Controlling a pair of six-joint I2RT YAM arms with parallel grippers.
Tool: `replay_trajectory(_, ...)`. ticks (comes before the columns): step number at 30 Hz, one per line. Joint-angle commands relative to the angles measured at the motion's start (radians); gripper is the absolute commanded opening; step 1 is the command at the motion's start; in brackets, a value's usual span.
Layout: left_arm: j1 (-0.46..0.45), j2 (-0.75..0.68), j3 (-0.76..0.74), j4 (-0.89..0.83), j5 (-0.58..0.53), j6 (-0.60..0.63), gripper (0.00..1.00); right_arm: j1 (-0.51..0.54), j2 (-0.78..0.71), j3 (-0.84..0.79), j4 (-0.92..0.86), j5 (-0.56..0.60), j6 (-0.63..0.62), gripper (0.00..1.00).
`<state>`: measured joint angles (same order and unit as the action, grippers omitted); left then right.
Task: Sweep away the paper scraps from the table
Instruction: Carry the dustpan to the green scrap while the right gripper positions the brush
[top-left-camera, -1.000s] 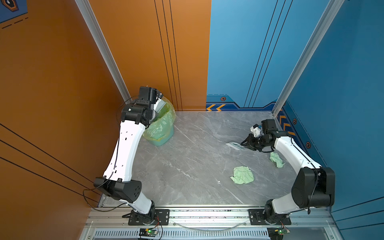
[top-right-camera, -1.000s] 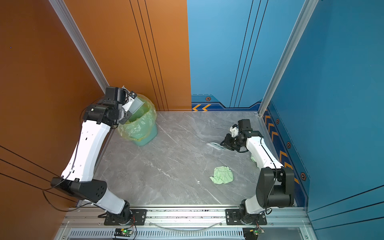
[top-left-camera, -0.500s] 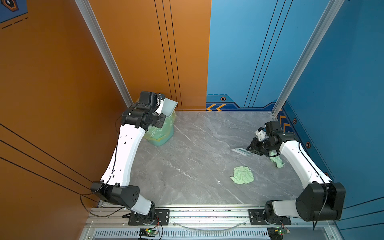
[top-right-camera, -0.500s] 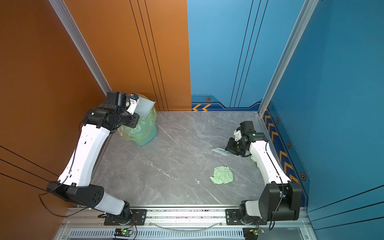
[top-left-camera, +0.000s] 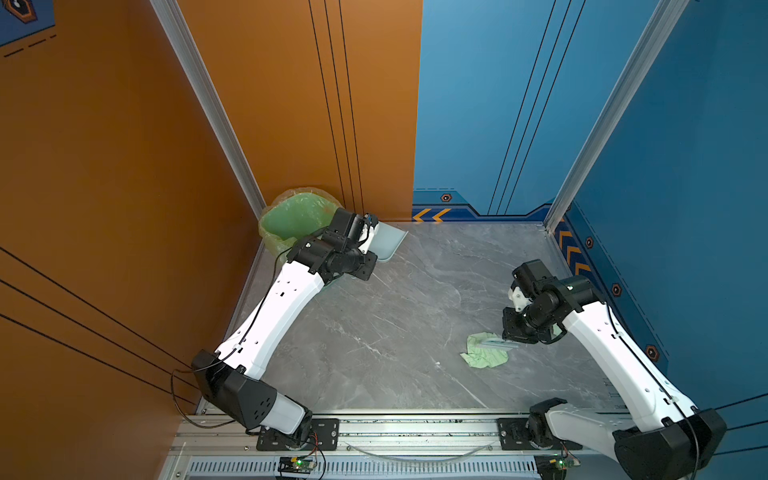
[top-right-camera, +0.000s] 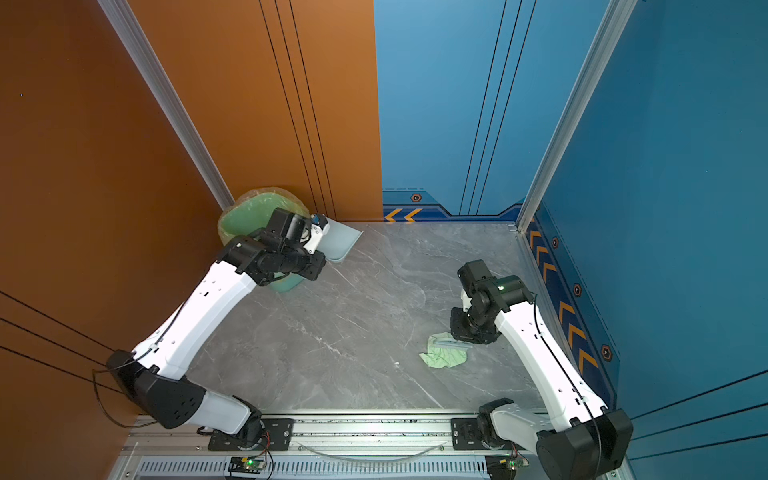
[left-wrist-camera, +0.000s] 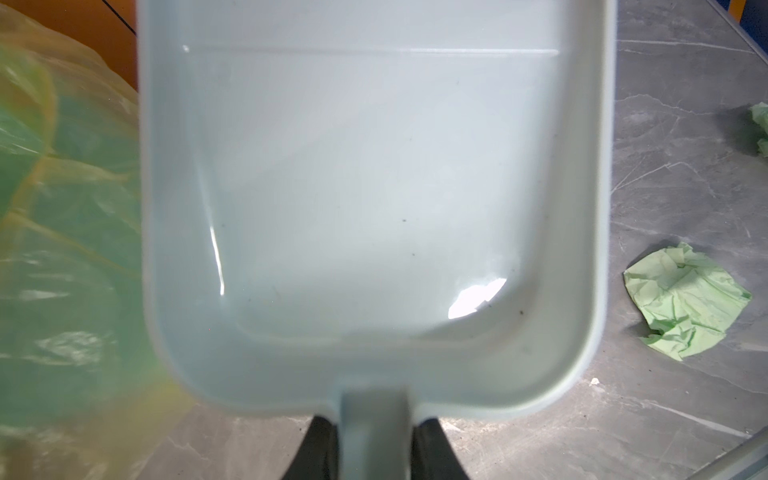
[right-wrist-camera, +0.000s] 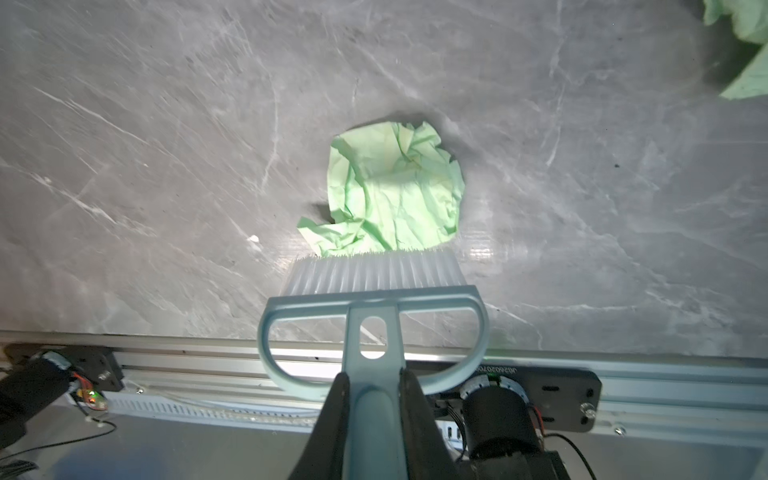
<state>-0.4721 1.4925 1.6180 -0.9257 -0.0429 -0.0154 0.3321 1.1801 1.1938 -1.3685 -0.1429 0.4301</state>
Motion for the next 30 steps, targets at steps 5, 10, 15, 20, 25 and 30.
replay_trajectory(5, -0.038, 0.018, -0.104, 0.084, 0.047, -0.087, 0.00, 0.077, 0.133, -0.036, 0.003, 0.068, 0.039, 0.00)
replay_trajectory(10, -0.069, 0.014, -0.186, 0.122, 0.060, -0.130, 0.00, 0.077, 0.266, 0.004, 0.110, 0.121, 0.010, 0.00)
replay_trajectory(15, -0.109, 0.036, -0.271, 0.154, 0.062, -0.169, 0.00, 0.050, 0.408, 0.111, 0.221, 0.148, -0.041, 0.00)
replay_trajectory(20, -0.157, 0.078, -0.343, 0.183, 0.069, -0.220, 0.00, -0.010, 0.576, 0.319, 0.264, 0.163, -0.099, 0.00)
replay_trajectory(25, -0.219, 0.112, -0.385, 0.203, 0.054, -0.267, 0.00, -0.054, 0.730, 0.519, 0.297, 0.117, -0.147, 0.00)
replay_trajectory(30, -0.265, 0.136, -0.396, 0.235, 0.048, -0.299, 0.00, -0.066, 0.710, 0.596, 0.332, 0.075, -0.152, 0.00)
